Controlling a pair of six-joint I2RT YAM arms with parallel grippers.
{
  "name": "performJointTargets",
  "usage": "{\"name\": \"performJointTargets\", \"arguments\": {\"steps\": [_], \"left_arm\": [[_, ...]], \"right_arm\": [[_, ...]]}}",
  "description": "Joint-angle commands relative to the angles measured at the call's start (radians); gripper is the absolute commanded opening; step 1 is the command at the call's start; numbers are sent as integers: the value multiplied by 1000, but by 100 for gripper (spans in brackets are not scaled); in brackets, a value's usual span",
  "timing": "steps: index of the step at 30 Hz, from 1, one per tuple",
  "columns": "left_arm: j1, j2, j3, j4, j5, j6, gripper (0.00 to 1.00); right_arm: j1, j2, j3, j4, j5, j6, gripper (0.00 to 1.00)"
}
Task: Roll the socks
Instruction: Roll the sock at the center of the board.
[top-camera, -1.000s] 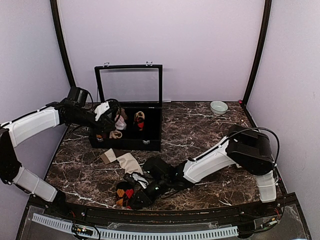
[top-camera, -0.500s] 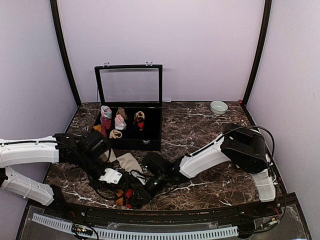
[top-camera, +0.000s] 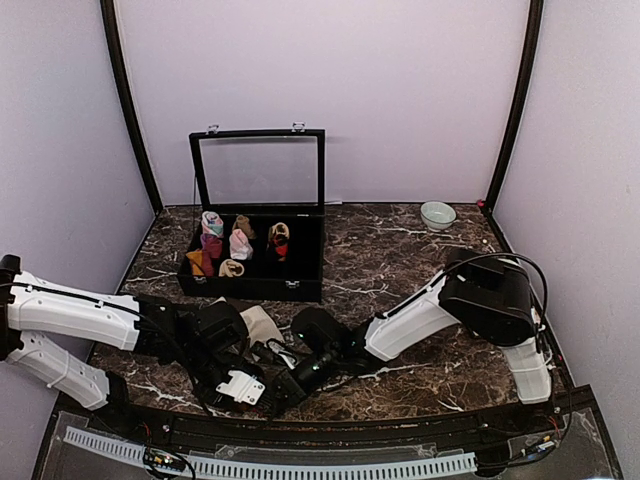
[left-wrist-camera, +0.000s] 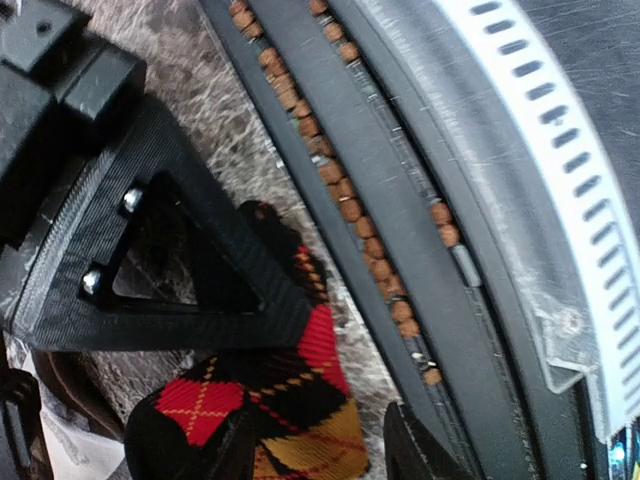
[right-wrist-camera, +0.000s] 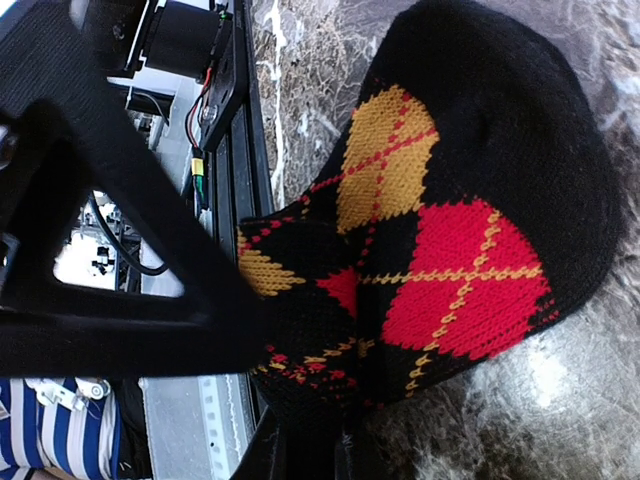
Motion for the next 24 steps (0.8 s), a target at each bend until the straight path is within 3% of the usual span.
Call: {"name": "performJointTargets", "arguments": {"steps": [1,9,14,19,24], "left_arm": [[-10,55,8,104,-143,-75,45],[-15,80,21,141,-225,-108,43],[-15,63,73,101,-249,-129,49],[-15,36,142,26,-213,-124,63],[-15,39,180,-47,-112,-143,65]], "right_arm": [[-38,168,-136,-393,282,45,0],[-57,100,-186,-210,215,145,0],[-87,49,-175,-149,206,181,0],[-101,7,-133,-202,231,160,0],[-111,-31,-130,-178,244,183,0]]}}
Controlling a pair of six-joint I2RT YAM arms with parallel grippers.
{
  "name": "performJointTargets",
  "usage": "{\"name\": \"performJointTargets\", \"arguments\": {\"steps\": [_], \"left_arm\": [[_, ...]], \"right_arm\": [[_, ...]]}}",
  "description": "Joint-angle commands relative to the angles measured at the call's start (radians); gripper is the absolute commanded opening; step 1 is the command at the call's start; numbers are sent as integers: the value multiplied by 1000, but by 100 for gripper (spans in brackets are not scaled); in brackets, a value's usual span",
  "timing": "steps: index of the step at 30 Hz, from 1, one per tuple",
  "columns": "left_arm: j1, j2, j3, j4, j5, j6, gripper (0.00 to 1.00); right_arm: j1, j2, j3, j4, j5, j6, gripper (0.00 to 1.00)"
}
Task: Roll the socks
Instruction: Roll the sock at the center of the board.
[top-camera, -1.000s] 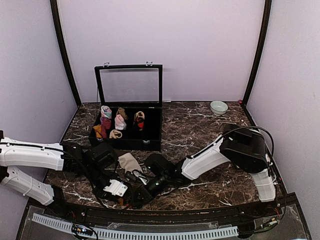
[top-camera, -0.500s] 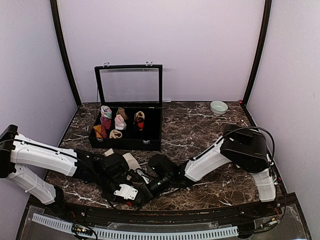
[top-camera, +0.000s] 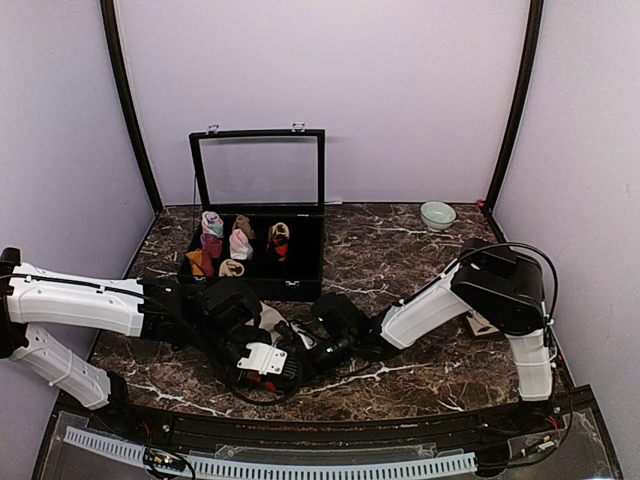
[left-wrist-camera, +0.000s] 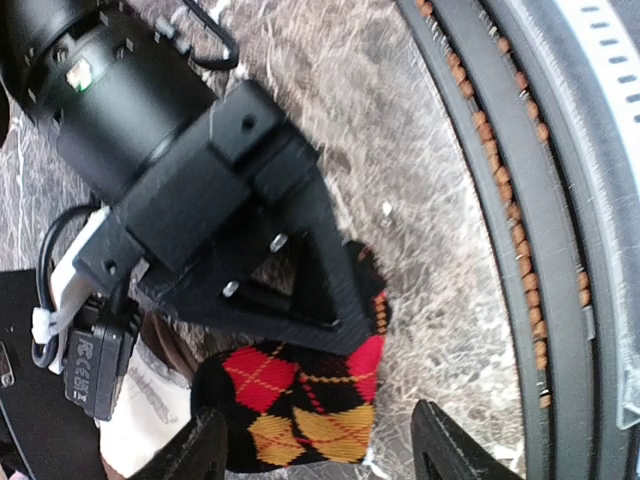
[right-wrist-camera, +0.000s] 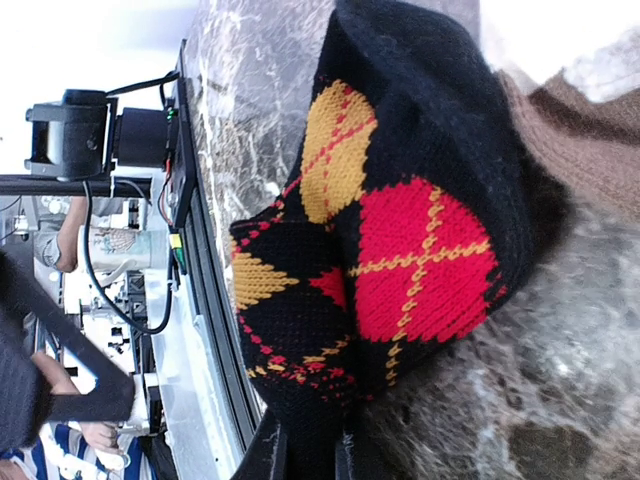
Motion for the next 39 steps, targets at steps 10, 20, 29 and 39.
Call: {"name": "performJointTargets", "arguments": {"steps": [10,20,29,39], "left_arm": [[-1,-23,-20,38,-101,-31,64],[-1,1,-39,110,-165,56,64],[-1,47,-128,194,-106,74,63],[-3,188,-26,304,-164,135,60]], "right_arm": [[-41,-27,-35,-134,135,73,0],[-47,-58,-72,92,50,192,0],[-47,-53,-97,175,32,218,0],[-47,-57,-109,227,5,253,0]]}}
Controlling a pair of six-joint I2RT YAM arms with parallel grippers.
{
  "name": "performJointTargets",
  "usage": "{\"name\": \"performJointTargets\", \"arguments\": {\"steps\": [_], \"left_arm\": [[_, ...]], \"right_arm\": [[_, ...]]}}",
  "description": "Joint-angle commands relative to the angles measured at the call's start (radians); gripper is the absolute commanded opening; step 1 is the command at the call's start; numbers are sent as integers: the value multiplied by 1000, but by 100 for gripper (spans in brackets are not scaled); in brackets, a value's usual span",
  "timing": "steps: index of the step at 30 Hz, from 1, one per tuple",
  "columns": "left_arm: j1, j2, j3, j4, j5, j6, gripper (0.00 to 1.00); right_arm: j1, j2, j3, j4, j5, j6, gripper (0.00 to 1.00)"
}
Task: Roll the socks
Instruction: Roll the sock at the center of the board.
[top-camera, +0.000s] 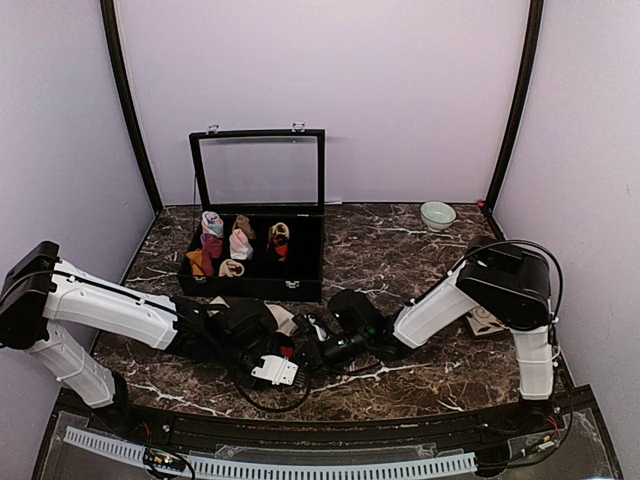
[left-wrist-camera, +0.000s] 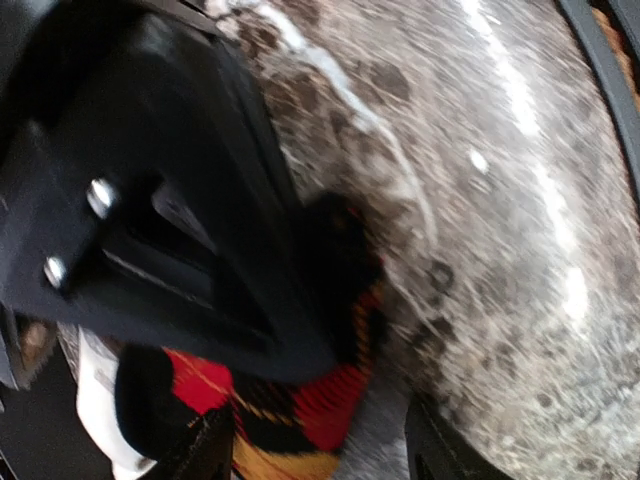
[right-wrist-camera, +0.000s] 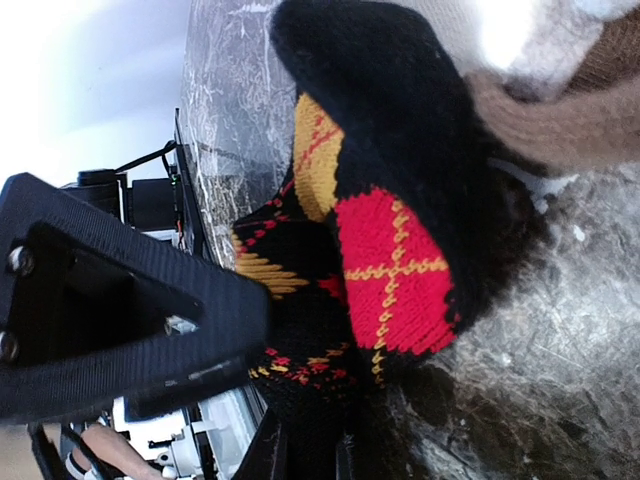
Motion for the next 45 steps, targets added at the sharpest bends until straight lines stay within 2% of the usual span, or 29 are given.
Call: {"name": "performJointTargets", "arguments": {"steps": [1,7,14,23,24,26,29,36,37,38,40,41,42,43,45], "left_arm": [[-4,37,73,65,-14,32,60],[-7,22,67,60,-31,45,54],[-7,-61,16,52,-78,18,57],[-4,-78,20,123,-177,98,55],[-3,-87,19,130,-190,109,54],[1,-102,22,133,-213,125,44],[8,-119,58,100,-233,129,25],[9,-132,125,30,-232,110,21],[10,-134,132,19,-219,100,25],[13,-137,140,0,-197,87,33],[32,-146,168,-69,-114,28,54],[51,-153,183,-111,-57,-5,85],[74,-161,200,-151,7,-36,97],[99,-172,216,-196,71,-55,99],[147,-202,236,-253,173,-64,99]], "right_arm": [[-4,-17,-2,55,-24,24,0],[-6,-54,-22,137,-38,66,0],[-8,-89,-35,184,-48,83,0],[-8,-124,-36,196,-55,105,0],[-8,-130,-39,191,-56,105,0],[-8,-137,-47,184,-58,103,0],[-8,-140,-47,178,-58,103,0],[-8,-125,-28,249,-47,133,0],[-8,-125,-28,256,-45,137,0],[-8,-131,-30,255,-40,132,0],[-11,-147,-42,224,-34,108,0],[-14,-157,-52,205,-33,95,0],[-20,-173,-64,174,-31,76,0],[-25,-192,-74,109,-23,35,0],[-34,-245,-63,-159,28,-132,0]]}}
